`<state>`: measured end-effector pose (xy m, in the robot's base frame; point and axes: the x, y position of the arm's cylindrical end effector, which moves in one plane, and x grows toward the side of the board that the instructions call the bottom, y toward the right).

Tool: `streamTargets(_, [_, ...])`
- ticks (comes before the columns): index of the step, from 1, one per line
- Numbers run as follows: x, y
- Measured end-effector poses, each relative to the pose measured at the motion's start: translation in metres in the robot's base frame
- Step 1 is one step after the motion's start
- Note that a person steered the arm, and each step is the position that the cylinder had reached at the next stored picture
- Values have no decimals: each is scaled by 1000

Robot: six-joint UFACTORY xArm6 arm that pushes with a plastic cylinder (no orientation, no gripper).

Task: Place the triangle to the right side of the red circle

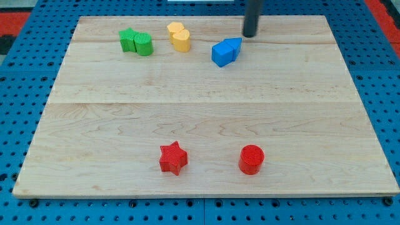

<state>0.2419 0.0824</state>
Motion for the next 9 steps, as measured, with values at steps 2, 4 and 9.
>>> streamTargets(2, [130,14])
streamTargets(4, [170,22])
streamTargets(9, [193,-5])
